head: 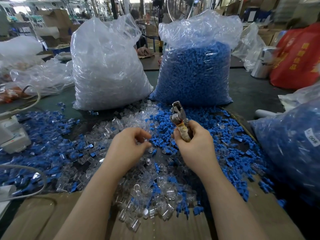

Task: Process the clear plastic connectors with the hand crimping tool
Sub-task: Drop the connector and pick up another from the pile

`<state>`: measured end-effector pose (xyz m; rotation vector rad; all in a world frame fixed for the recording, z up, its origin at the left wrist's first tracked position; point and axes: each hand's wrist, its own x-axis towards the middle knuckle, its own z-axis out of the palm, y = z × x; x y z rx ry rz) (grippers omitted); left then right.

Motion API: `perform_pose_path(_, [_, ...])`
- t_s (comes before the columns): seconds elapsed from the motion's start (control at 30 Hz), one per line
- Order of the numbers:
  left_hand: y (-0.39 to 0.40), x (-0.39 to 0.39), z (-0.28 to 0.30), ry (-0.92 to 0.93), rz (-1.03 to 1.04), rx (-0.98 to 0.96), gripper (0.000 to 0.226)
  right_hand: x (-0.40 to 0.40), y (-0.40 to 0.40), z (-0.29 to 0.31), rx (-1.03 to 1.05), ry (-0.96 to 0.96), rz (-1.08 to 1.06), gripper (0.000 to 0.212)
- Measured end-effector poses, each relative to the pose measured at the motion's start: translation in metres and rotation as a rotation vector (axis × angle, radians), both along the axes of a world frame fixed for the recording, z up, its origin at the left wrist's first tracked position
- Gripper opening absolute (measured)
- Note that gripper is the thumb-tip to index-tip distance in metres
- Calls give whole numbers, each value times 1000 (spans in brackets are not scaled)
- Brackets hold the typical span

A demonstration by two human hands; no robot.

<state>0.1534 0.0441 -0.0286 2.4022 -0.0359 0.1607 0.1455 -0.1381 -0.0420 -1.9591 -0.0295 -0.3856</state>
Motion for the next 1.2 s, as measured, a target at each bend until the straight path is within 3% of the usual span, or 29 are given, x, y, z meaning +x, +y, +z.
perform_pose_path(0.2, [-18,-1,-13,-1,14,322,17,0,0,-1,-43,-12,-11,6])
perform_pose_path(0.37, [-18,-2,-14,-27,2,312,6,-1,2,0,-22,-21,-1,3])
perform_pose_path(0.47, [-15,-2,-13,-48,51,171,10,-2,2,1,2,-38,8,4])
perform_pose_path(0.6, [-15,-1,-7,-48,77,-287,14,-3,3,2,50,-52,36,7])
perform_pose_path(0.73, [-16,-5,0,4,14,-581,17,-4,2,3,114,-80,71,8])
perform_pose_path(0.97, [-15,-4,0,67,-11,-744,20,-5,2,5,194,-102,101,17])
perform_pose_path(1.2, [-13,-2,0,105,-20,-921,36,-5,3,6,178,-109,91,20])
